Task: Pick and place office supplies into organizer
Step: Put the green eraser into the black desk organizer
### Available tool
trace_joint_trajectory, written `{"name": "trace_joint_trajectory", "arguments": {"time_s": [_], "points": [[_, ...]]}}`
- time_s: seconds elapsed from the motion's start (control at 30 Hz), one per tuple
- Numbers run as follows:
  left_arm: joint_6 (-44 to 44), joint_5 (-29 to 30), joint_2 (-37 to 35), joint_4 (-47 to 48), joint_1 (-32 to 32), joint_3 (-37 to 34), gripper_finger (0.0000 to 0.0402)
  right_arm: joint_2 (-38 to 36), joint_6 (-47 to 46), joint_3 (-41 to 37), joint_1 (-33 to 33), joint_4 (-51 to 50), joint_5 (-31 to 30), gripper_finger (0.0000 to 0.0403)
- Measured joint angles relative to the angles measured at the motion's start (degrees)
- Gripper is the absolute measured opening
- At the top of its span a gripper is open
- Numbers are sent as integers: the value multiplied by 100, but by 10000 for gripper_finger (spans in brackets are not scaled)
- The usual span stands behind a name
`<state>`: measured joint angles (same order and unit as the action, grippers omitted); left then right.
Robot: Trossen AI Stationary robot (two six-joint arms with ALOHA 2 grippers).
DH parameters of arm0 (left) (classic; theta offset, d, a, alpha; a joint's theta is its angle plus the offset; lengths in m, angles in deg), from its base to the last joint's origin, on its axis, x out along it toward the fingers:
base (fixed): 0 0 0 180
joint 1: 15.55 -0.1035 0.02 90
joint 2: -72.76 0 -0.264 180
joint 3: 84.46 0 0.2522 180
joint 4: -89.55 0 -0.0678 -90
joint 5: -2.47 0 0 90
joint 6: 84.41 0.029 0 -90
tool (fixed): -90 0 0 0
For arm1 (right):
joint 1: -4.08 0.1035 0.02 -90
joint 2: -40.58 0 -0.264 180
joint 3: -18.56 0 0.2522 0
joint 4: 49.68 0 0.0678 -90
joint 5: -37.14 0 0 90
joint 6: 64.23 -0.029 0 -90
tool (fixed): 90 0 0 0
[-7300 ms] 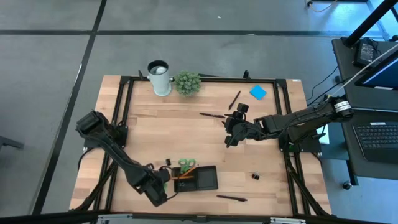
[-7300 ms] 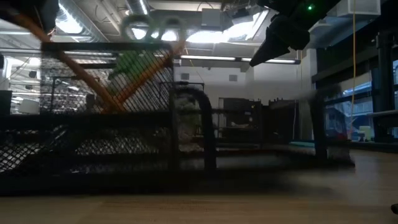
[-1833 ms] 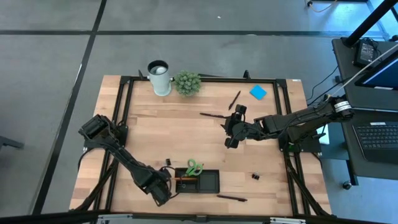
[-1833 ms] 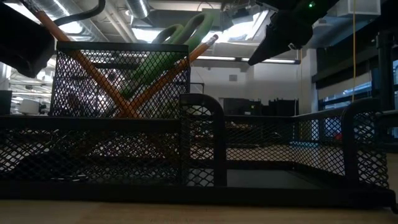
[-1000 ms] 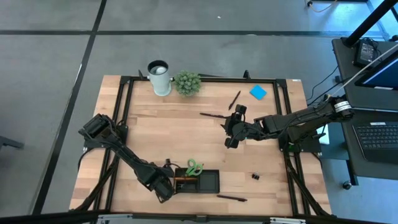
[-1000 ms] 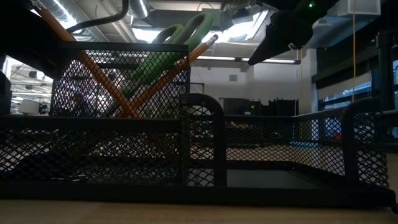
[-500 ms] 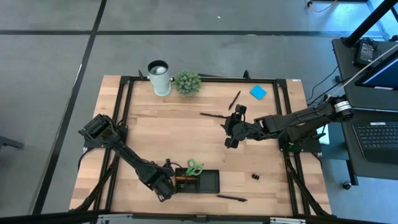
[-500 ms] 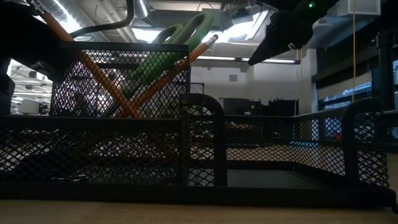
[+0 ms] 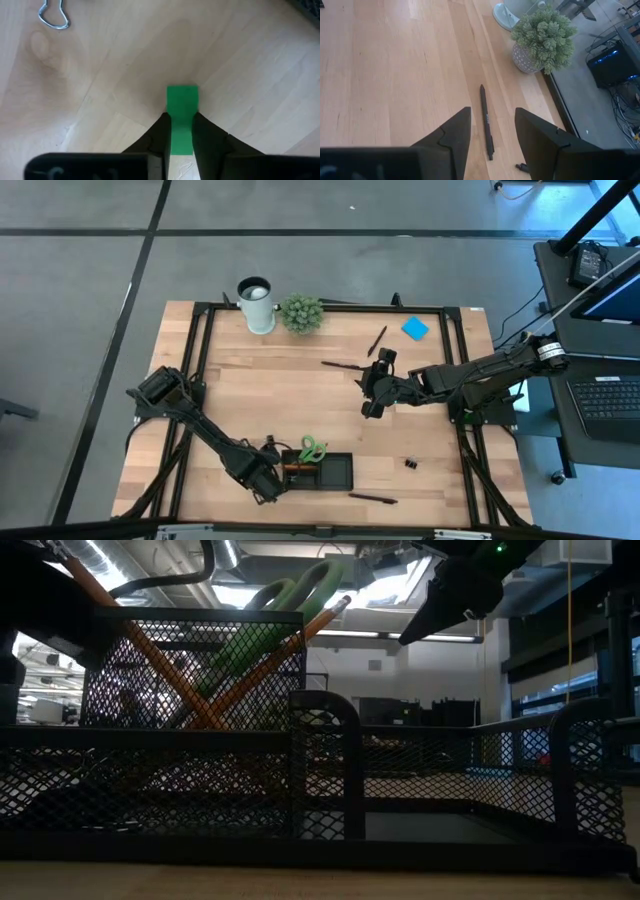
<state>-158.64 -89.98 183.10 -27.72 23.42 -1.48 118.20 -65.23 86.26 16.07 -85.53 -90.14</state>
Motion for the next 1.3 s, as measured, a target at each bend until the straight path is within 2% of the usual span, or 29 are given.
{"name": "trace_joint_trajectory", "arguments": {"time_s": [0.2, 0.8, 1.13, 1.3], "points": [[-54, 98, -164, 140, 23, 162, 50, -1, 21, 0, 0, -3, 0, 156], [-1725, 137, -861, 179, 651, 187, 49, 0, 23, 0, 2, -4, -2, 156], [-1651, 213, -961, -1395, 917, 189, 49, -2, 23, 0, 1, -3, -1, 156], [-855, 1051, -961, -2084, 893, 194, 49, -2, 9, 0, 1, 0, -1, 156]]}}
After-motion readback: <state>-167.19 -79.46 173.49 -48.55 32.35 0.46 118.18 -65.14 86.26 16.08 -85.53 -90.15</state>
